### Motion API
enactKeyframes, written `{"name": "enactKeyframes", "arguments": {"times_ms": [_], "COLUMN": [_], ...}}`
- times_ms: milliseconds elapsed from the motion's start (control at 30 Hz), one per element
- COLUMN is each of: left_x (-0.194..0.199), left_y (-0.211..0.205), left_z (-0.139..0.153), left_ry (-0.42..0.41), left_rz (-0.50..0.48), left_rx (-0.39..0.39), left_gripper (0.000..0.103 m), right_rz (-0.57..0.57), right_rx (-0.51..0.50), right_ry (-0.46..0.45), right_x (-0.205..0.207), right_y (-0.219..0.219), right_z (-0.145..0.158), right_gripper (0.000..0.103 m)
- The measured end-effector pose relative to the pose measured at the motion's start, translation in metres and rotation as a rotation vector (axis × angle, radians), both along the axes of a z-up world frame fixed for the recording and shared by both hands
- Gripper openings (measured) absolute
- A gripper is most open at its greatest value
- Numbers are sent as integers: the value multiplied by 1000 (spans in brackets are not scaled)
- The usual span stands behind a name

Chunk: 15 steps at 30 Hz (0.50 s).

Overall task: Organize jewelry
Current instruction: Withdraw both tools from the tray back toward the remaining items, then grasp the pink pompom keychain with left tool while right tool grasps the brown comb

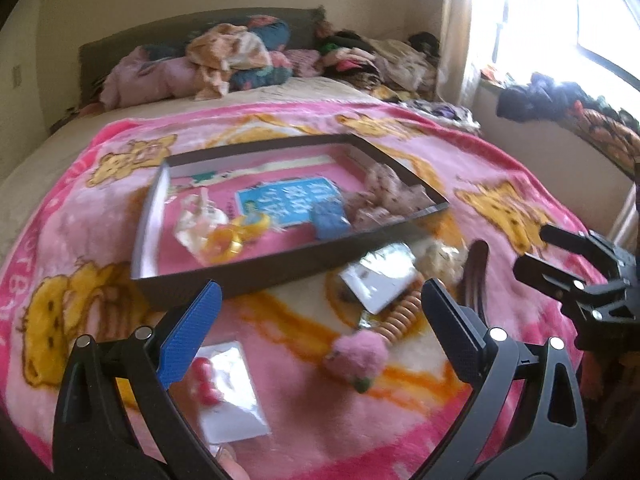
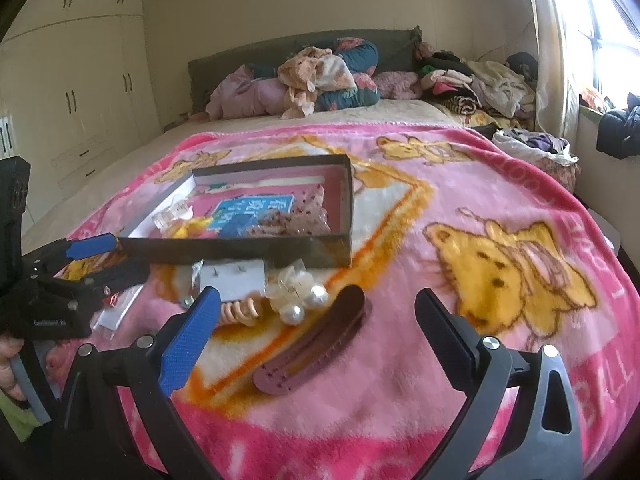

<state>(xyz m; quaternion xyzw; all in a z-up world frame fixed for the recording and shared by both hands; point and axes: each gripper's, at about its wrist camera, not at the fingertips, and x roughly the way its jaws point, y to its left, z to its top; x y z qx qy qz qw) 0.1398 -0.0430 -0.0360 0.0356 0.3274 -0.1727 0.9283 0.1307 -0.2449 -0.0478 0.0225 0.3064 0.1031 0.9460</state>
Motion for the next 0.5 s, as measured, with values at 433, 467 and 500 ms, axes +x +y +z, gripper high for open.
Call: {"name": "enactKeyframes", "arguments": {"times_ms": [433, 467, 500], "left_x": [3, 4, 5], "left_y": [-24, -23, -22], "left_z": [-34, -34, -35], "left_ry": [77, 80, 84], "left_rz": [-92, -89, -87], "left_rx": [69, 67, 63], "left_gripper": [91, 91, 90], "right_rz": [-18, -17, -18], "right_rx": [15, 18, 18], "right_ry": [84, 92, 97], "right_x": [9, 10, 11], "right_y": [-11, -11, -10], "right_z": [-24, -26, -28], "right_gripper": [95, 95, 95]}}
